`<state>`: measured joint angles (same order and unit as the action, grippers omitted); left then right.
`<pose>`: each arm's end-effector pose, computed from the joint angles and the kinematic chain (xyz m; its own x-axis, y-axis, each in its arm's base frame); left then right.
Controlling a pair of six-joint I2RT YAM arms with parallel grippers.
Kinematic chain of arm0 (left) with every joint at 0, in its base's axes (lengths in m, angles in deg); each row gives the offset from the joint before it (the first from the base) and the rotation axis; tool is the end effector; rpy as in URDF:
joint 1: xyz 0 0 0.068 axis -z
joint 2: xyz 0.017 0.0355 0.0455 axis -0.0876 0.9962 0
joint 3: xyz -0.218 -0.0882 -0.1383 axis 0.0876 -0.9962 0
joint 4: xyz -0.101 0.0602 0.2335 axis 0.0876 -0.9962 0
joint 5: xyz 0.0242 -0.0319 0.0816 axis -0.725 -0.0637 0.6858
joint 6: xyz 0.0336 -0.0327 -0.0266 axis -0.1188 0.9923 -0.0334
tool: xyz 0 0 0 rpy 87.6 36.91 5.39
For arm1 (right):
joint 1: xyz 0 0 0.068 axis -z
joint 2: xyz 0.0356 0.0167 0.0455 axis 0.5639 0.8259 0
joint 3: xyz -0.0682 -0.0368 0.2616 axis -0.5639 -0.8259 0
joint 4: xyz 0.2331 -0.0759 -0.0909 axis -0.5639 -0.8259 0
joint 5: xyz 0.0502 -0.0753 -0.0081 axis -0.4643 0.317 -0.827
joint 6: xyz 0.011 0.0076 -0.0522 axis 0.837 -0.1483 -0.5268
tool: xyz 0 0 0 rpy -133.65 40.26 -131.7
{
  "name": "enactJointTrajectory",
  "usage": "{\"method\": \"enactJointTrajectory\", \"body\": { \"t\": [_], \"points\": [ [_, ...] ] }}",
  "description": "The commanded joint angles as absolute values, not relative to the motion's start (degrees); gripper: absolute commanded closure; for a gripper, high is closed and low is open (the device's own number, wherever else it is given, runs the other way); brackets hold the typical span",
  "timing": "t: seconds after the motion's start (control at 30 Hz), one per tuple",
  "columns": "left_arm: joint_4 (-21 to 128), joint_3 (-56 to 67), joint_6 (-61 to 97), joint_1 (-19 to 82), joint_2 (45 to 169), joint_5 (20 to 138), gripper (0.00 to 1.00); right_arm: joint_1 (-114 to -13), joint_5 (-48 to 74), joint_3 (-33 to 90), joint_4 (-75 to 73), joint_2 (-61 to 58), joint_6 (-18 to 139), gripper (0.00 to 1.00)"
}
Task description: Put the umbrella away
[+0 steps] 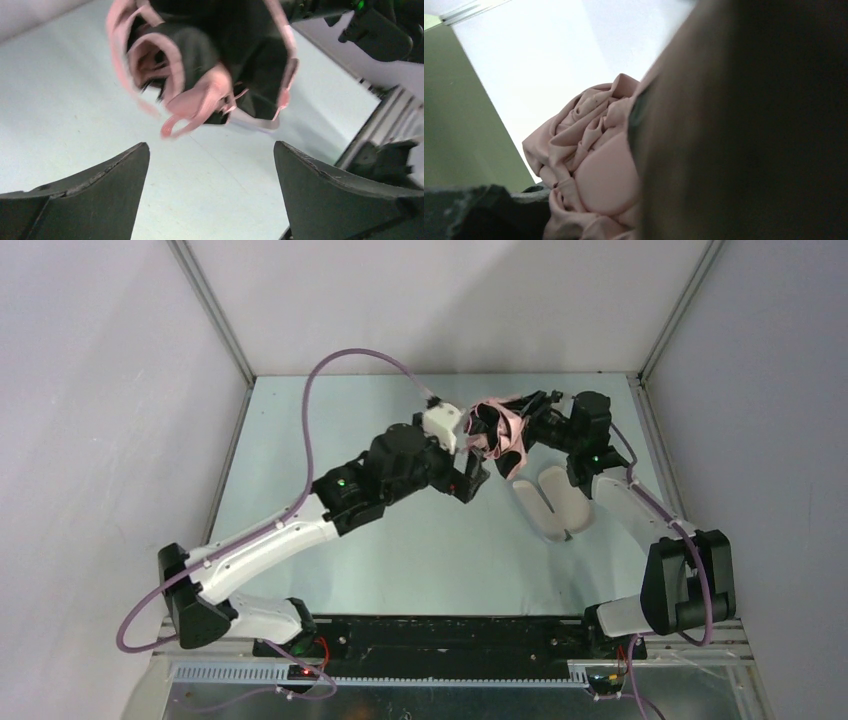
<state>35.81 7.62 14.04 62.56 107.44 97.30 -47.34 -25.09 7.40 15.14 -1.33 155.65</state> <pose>0.1694 -0.2548 0.3911 -0.2572 0.1600 -0.9530 0.7148 0.6952 -0.0762 0.3080 0.0972 0.3023 -0.7885 0.5215 0.3261 0.3430 -0.0674 0.9369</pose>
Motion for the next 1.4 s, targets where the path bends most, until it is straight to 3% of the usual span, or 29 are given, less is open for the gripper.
{"method": "enactJointTrajectory", "body": {
  "t": [0.0,0.13,0.2,0.33,0.47,1.0,1.23,1.37],
  "points": [
    [34.3,8.7,41.1,55.7,102.4,85.3,0.00,-46.1,-21.5,8.9,29.3,-4.3,153.8,1.00],
    [47.9,0.6,62.2,47.3,100.6,71.2,0.00,-45.7,-18.0,9.0,40.2,-3.3,152.2,1.00],
    [53.4,-2.4,70.8,45.1,99.9,69.6,0.00,-45.7,-17.1,9.0,44.7,-2.5,151.7,1.00],
    [71.0,-12.0,97.1,42.3,100.4,69.3,0.00,-46.1,-16.3,9.1,53.3,-1.5,149.7,1.00],
    [90.0,-21.0,117.4,44.8,102.3,76.3,0.00,-47.1,-16.8,9.1,58.4,-2.0,143.7,1.00],
    [90.5,-14.7,122.7,49.7,106.7,82.9,0.01,-51.7,-19.1,9.0,57.7,-3.9,133.8,1.00],
    [93.4,-15.3,123.4,50.8,109.6,83.3,0.21,-51.4,-20.6,8.4,56.7,-4.3,134.9,1.00],
    [96.6,-15.6,122.7,50.0,111.6,82.1,0.54,-52.0,-22.2,7.9,55.3,-5.5,136.2,1.00]
  ]
}}
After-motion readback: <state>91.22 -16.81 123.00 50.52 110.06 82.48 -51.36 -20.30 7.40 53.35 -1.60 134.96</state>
